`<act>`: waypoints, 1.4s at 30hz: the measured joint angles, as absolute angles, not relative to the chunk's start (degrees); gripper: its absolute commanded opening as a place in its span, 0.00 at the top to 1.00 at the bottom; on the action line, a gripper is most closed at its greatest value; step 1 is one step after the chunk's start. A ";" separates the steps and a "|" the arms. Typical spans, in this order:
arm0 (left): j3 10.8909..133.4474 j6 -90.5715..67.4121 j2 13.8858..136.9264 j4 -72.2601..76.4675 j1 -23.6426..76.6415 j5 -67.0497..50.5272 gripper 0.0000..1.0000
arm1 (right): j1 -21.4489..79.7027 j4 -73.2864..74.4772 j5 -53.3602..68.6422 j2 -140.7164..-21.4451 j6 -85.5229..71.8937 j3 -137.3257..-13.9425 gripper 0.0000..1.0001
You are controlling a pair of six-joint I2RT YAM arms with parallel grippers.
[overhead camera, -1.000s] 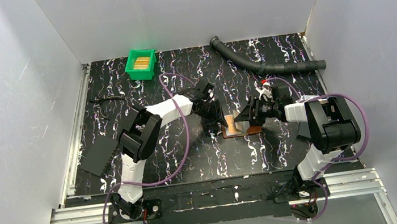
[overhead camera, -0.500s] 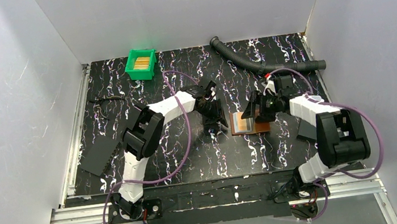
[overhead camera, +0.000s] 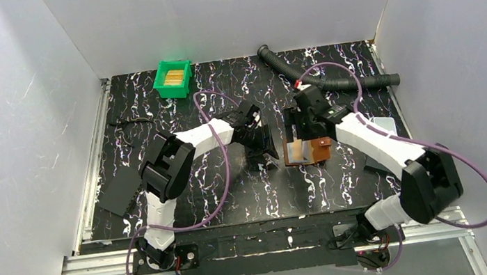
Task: Put the credit cards into the card holder
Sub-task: Open the card holder at the center of the board.
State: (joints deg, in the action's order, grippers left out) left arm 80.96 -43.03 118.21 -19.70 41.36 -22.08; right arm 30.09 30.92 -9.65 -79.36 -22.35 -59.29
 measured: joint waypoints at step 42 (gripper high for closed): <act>73.88 -43.53 113.26 -16.50 40.52 -24.16 0.39 | 32.76 20.09 -13.12 -89.92 -22.86 -55.12 0.68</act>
